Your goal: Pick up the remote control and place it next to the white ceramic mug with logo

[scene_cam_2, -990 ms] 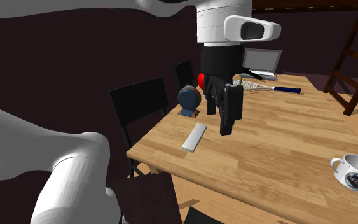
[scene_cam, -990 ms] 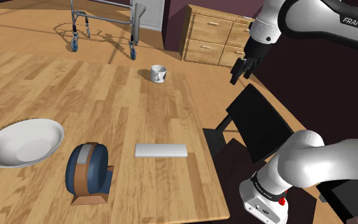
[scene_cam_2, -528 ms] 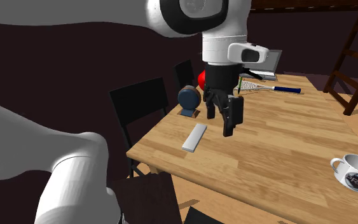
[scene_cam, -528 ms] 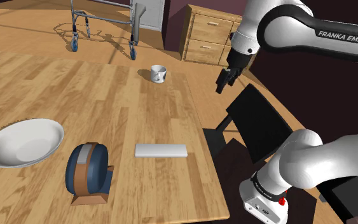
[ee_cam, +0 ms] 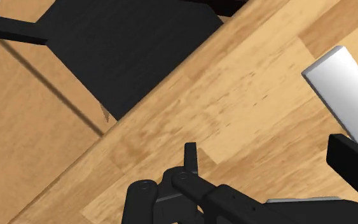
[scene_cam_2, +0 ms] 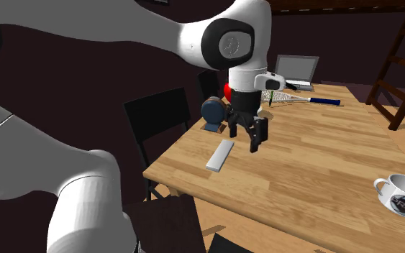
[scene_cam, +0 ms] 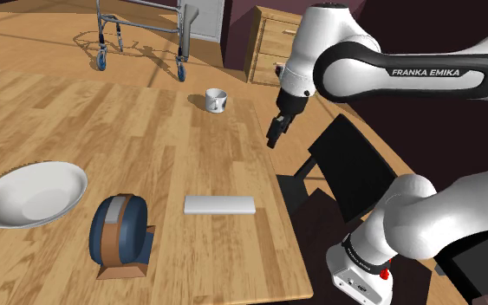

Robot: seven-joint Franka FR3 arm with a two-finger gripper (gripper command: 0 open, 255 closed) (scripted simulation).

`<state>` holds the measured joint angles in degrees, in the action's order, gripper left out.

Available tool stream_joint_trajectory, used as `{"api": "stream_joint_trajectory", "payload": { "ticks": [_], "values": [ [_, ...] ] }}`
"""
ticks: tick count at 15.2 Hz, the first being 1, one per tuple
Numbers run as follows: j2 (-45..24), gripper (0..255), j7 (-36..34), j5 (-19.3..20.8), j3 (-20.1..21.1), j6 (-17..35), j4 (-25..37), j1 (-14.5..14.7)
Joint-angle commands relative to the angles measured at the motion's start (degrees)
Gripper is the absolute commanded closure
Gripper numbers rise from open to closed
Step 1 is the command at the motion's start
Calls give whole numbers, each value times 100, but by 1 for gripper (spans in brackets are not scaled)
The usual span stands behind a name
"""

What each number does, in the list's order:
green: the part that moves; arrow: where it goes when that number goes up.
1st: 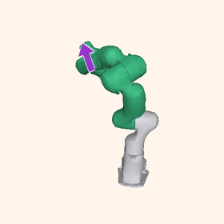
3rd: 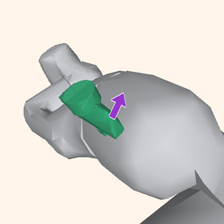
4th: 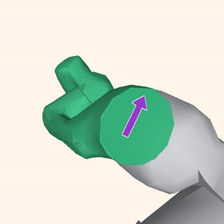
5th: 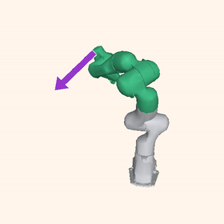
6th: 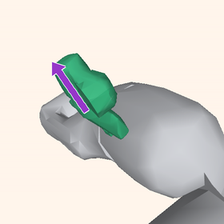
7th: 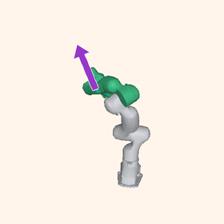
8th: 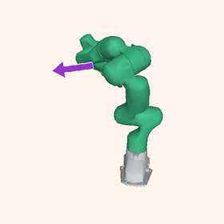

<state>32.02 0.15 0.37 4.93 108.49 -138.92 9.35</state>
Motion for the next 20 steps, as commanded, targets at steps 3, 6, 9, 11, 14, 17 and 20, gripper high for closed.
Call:
{"api": "stream_joint_trajectory", "payload": {
  "ticks": [3,6,9,11,14,17,20],
  "values": [
    [-529,0,155,-113,235,597,-90,293],
    [-916,0,279,-173,405,979,-105,497],
    [-1316,0,395,-213,582,1347,-92,691],
    [-1590,0,468,-225,704,1585,-68,813],
    [-2009,0,564,-217,892,1928,-14,990],
    [-2347,0,627,-184,1042,2189,46,1124],
    [-2500,0,591,-137,1055,2437,-54,1114]
  ]
}}
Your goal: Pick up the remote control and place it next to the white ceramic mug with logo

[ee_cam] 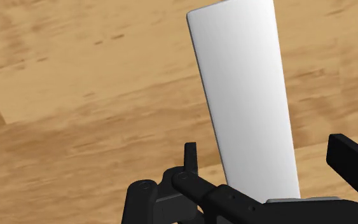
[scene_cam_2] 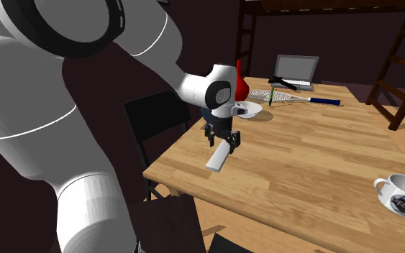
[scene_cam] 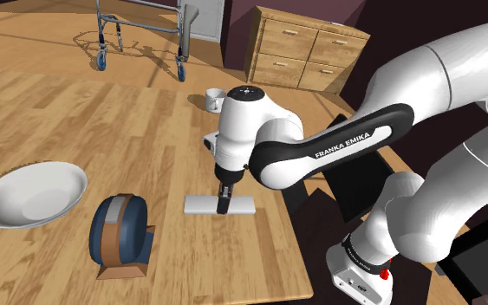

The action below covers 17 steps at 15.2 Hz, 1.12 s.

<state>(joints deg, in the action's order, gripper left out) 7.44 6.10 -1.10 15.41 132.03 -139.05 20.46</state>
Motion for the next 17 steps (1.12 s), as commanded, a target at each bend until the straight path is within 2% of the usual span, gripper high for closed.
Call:
{"api": "stream_joint_trajectory", "payload": {
  "ticks": [1,4,12,13,17],
  "values": [
    [-95,0,-17,28,11,166,-71,0],
    [-299,0,-72,102,23,462,-171,-12],
    [-299,0,-72,102,22,461,-170,-11],
    [-299,255,-72,102,22,461,-170,-11],
    [-300,255,-72,102,22,462,-170,-12]
  ]
}}
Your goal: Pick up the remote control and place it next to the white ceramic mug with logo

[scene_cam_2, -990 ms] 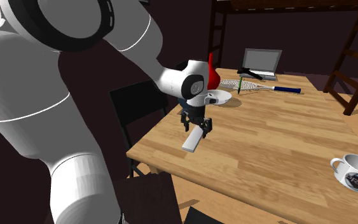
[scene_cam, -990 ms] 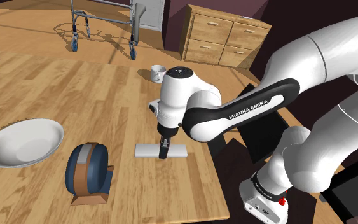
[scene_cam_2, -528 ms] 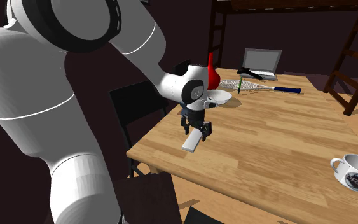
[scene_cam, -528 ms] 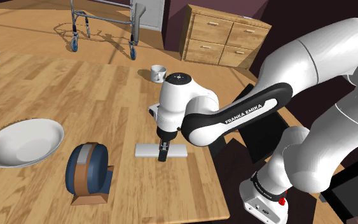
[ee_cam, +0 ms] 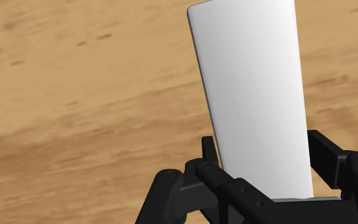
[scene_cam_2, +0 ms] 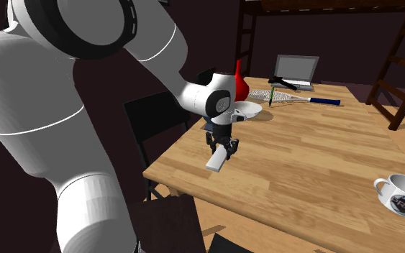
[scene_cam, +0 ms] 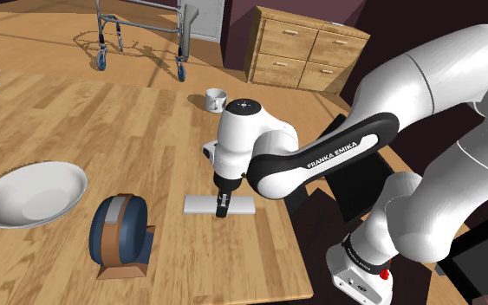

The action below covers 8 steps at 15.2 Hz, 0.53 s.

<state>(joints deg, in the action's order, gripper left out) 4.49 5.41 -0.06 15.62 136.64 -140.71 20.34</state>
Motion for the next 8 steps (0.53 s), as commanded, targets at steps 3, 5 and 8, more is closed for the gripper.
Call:
{"api": "stream_joint_trajectory", "payload": {
  "ticks": [3,5,8],
  "values": [
    [-4,255,-2,-2,0,0,-5,0],
    [-5,255,-3,-2,1,1,-4,0],
    [167,255,47,-64,-9,-248,79,7]
  ]
}}
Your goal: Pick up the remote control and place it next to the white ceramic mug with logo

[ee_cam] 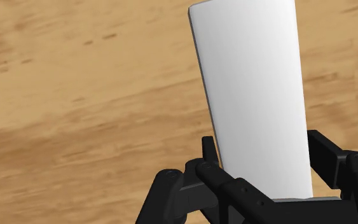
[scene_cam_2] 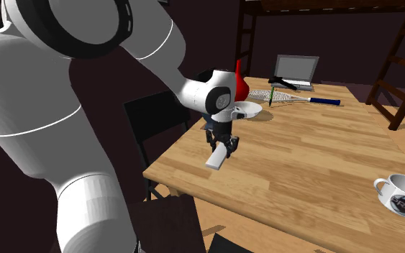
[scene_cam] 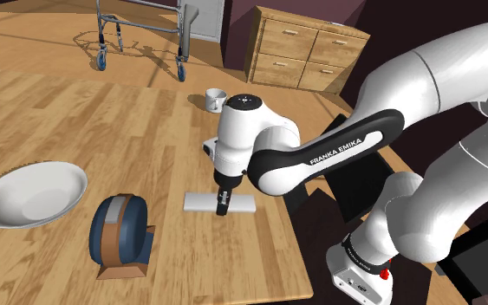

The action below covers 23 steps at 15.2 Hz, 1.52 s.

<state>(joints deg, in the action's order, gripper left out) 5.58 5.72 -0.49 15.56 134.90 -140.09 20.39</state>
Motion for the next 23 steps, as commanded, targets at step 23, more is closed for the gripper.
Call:
{"api": "stream_joint_trajectory", "payload": {
  "ticks": [23],
  "values": [
    [945,255,220,-233,-120,-1946,1025,26]
  ]
}}
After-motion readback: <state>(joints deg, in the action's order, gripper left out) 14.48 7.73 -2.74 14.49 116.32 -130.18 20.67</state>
